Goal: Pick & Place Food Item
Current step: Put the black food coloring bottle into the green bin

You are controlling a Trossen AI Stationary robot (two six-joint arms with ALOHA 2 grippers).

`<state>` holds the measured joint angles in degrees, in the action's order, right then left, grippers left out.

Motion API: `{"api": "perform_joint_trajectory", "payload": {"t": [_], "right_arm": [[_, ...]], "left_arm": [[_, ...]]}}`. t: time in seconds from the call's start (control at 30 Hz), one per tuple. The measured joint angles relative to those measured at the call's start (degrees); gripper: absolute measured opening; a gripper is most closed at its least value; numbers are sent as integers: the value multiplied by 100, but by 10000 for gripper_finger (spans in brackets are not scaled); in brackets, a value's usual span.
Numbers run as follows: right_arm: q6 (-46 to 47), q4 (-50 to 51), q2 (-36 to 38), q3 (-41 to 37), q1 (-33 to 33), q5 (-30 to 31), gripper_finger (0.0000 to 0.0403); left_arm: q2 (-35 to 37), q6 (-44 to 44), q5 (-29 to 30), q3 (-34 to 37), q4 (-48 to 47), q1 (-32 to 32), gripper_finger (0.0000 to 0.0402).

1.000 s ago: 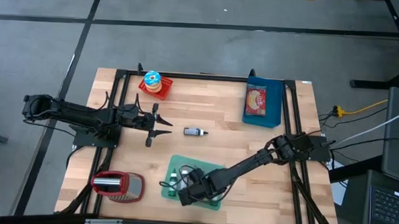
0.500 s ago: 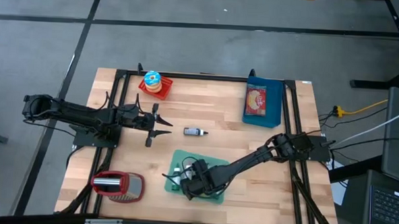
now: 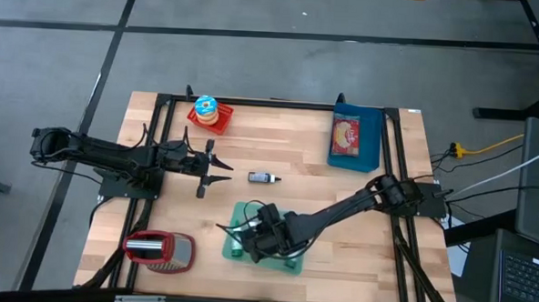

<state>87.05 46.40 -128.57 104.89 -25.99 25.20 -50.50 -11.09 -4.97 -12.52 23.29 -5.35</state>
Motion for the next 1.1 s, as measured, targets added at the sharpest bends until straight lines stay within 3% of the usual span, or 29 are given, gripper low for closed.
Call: {"api": "perform_joint_trajectory", "payload": {"t": [0.2, 0.3, 0.5, 0.8, 1.1], "right_arm": [[-1343, 254, 98, 554, 58, 720, 2], [-2205, 858, 95, 1003, 141, 1214, 9], [-3325, 2144, 97, 1643, 486, 1491, 62], [-3894, 2971, 87, 1711, 1058, 1530, 177], [-3978, 2945, 265, 1711, 1070, 2532, 257]], "left_arm": [[-2, -2, 51, -2, 7, 0, 125], [0, 26, 96, -2, 148, -2, 125], [-2, -53, 114, -2, 425, -3, 125], [-37, -412, 608, -12, 357, -244, 142], [-849, -467, 221, -382, 350, -538, 210]]}}
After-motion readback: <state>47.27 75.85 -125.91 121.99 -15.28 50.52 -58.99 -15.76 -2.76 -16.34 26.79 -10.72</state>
